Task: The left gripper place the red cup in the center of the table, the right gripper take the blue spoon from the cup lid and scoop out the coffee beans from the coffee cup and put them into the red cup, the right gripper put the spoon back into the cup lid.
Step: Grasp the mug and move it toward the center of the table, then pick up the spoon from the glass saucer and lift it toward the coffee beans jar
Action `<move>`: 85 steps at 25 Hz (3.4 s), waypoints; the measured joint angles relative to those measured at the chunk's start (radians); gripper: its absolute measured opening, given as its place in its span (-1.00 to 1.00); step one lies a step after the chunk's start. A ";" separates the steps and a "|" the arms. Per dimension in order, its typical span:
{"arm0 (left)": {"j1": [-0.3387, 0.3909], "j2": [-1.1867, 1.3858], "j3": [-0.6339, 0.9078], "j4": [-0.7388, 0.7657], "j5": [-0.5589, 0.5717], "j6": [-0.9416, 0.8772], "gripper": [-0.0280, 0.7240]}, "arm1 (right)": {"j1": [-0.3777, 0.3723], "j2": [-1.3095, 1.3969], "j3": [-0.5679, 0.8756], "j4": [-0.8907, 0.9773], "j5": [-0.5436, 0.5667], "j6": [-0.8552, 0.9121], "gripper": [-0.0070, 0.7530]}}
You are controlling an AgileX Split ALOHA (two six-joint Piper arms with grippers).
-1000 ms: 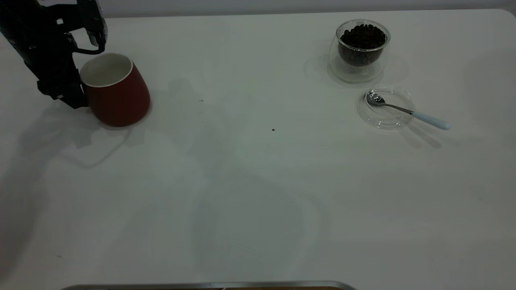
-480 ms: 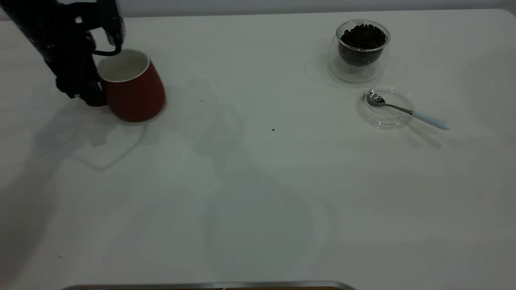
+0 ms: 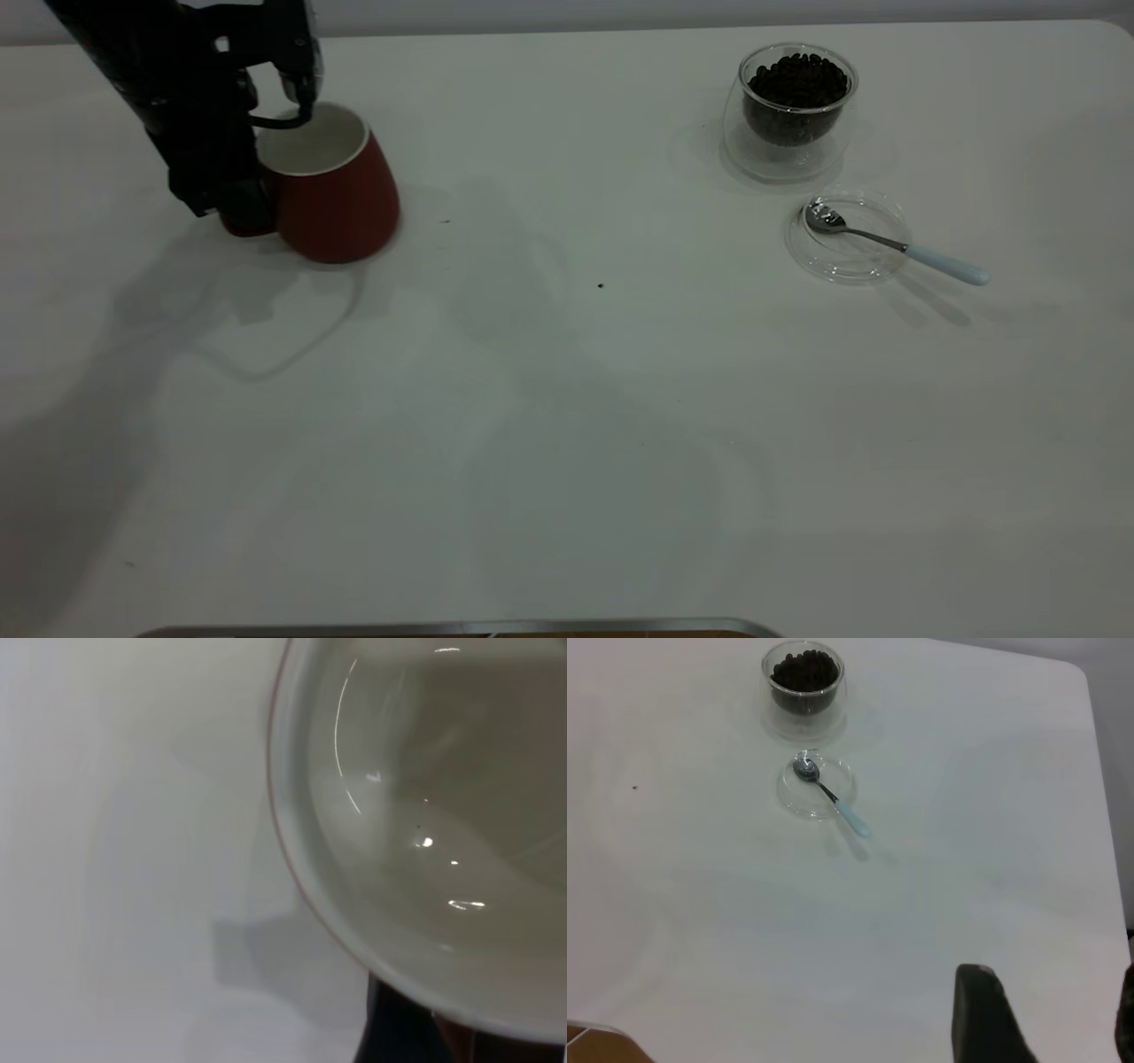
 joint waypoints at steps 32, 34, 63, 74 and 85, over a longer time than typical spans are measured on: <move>-0.172 0.056 -0.005 -0.086 -0.067 0.000 0.45 | 0.000 0.000 0.000 0.000 0.000 0.000 0.06; -0.179 0.056 -0.005 -0.106 -0.068 0.000 0.45 | 0.000 0.000 0.000 0.000 0.000 0.000 0.06; -0.213 -0.005 -0.005 -0.129 -0.027 -0.004 0.45 | 0.000 0.000 0.000 0.000 0.000 0.000 0.06; -0.204 -0.092 -0.005 -0.122 0.036 -0.006 0.45 | 0.000 0.000 0.000 0.000 0.000 -0.001 0.07; -0.204 -0.433 -0.005 -0.070 0.243 -0.225 0.45 | 0.000 0.000 0.000 0.000 0.000 0.000 0.07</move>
